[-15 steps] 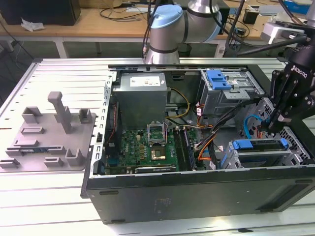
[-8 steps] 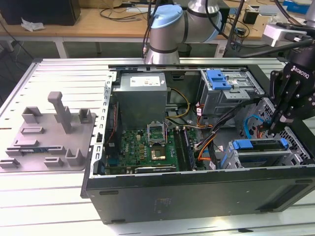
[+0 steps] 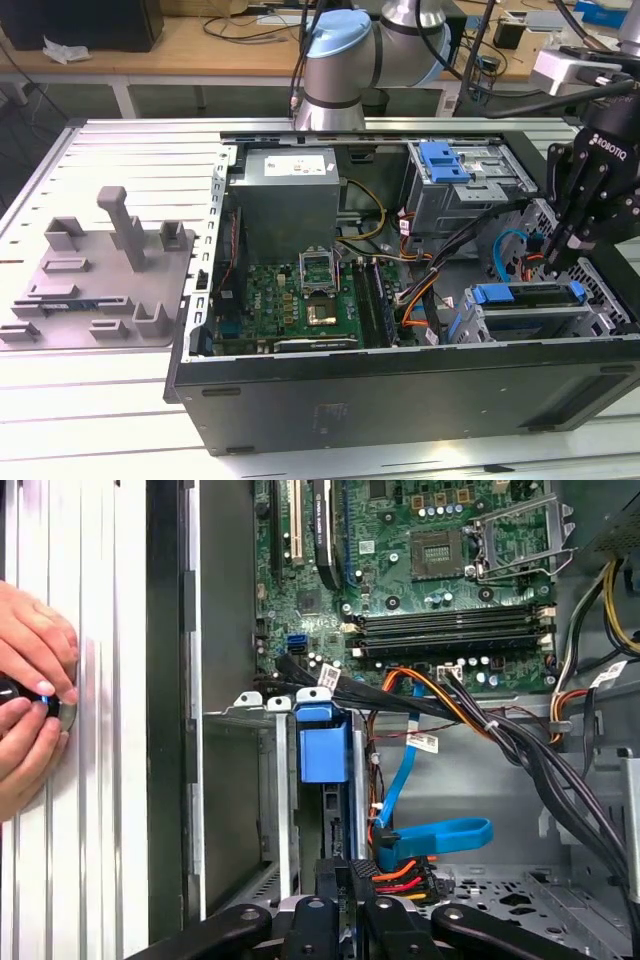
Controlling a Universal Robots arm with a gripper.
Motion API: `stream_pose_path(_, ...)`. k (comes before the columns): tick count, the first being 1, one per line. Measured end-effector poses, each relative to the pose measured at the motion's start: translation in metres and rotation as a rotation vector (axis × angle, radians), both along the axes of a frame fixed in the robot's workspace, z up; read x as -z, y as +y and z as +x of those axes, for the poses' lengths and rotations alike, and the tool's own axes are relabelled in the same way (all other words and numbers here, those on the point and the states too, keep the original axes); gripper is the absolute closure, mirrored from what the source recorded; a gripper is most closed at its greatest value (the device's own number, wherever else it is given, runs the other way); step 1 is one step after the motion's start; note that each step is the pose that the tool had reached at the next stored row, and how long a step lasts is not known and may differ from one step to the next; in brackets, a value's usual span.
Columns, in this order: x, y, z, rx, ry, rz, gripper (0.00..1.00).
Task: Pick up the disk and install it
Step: 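Insert the first disk wire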
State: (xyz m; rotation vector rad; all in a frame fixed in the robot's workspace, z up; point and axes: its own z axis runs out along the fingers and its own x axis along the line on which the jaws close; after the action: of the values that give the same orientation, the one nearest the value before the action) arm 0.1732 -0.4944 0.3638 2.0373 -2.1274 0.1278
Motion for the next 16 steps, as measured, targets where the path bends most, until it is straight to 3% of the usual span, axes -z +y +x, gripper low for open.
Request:
stream_pose_path(2,0.0,-0.0004,0.0,-0.001,0.0,0.0057,0.84)
stream_pose_path(5,0.0,-0.003,0.0,-0.003,0.0,0.0221,0.84)
stream_pose_path(8,0.0001,-0.0064,0.002,-0.006,0.0,0.0277,0.84)
stream_pose_path(10,0.0017,-0.0066,0.002,-0.059,0.0007,0.0318,0.84)
stream_pose_path(11,0.0022,-0.0111,-0.004,-0.06,-0.0077,0.0904,0.84)
stream_pose_path(12,0.0022,-0.0184,-0.004,-0.063,-0.0094,0.1003,0.84)
stream_pose_path(14,0.0021,-0.021,-0.004,-0.064,-0.0104,0.1054,0.84)
stream_pose_path(16,0.0021,-0.0247,-0.004,-0.065,-0.0176,0.1371,0.84)
